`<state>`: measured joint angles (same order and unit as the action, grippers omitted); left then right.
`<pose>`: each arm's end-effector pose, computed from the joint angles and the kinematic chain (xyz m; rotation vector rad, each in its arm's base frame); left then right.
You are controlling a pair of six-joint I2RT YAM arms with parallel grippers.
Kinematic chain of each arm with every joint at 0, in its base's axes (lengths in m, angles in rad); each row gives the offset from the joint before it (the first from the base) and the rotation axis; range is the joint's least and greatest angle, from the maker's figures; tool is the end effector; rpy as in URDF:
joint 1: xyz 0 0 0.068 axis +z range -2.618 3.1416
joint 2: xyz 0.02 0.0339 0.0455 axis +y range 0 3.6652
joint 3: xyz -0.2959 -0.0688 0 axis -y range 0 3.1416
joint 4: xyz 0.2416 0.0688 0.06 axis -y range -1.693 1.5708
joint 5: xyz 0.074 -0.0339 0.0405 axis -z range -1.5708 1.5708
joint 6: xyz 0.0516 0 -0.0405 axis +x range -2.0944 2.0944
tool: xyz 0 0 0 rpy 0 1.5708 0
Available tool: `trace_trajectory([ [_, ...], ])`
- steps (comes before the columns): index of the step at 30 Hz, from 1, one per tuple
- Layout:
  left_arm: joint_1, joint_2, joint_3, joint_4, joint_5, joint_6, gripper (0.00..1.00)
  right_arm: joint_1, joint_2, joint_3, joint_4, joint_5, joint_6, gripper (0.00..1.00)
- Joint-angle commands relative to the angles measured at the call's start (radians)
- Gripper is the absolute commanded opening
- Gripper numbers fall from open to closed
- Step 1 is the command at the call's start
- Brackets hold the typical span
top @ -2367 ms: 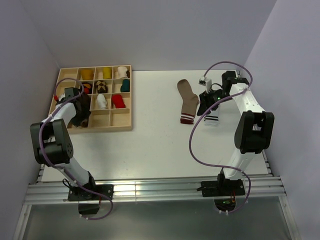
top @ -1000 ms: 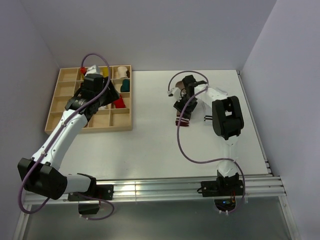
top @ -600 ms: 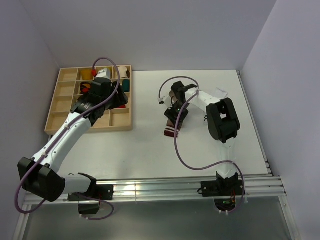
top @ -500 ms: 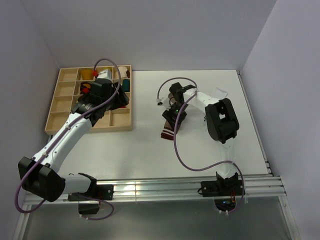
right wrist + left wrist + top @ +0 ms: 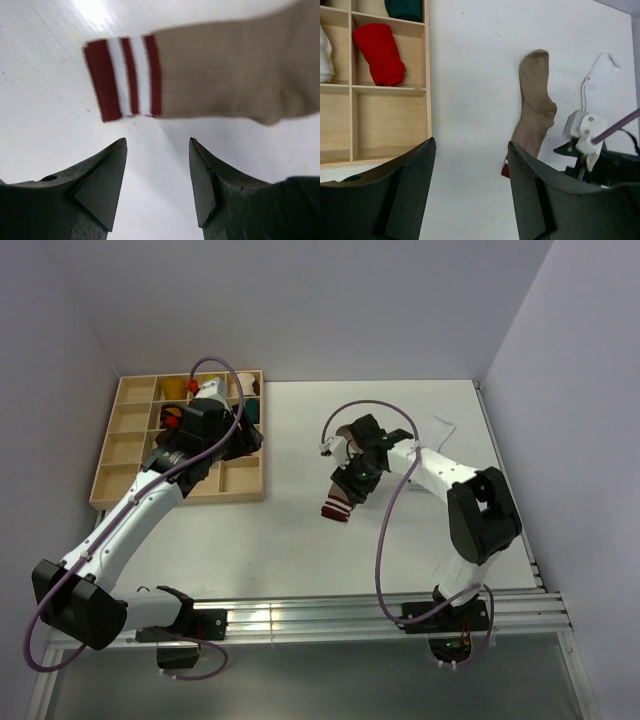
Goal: Roll the socks
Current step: Move the sock to the center of the board.
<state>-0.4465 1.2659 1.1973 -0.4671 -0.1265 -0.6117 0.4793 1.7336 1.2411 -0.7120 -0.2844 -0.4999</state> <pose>0.2589 -0.1167 0.3751 -0.2535 2.1270 -0.4981 0.3070 0.1758 0.2288 -1.3566 2.3908 0.3881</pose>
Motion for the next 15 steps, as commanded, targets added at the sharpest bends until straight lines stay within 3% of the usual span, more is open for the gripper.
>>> trace_trajectory([
  [1,-0.004,-0.043,0.030,0.042,0.018,0.026,0.64,0.076,-0.039,-0.073,0.110,0.028,-0.032,0.60],
  [10,-0.006,-0.062,0.036,0.041,0.019,0.038,0.65,0.251,-0.005,-0.132,0.230,0.197,-0.023,0.60],
  [15,-0.006,-0.071,0.027,0.041,0.019,0.047,0.65,0.274,0.038,-0.129,0.244,0.244,-0.014,0.60],
])
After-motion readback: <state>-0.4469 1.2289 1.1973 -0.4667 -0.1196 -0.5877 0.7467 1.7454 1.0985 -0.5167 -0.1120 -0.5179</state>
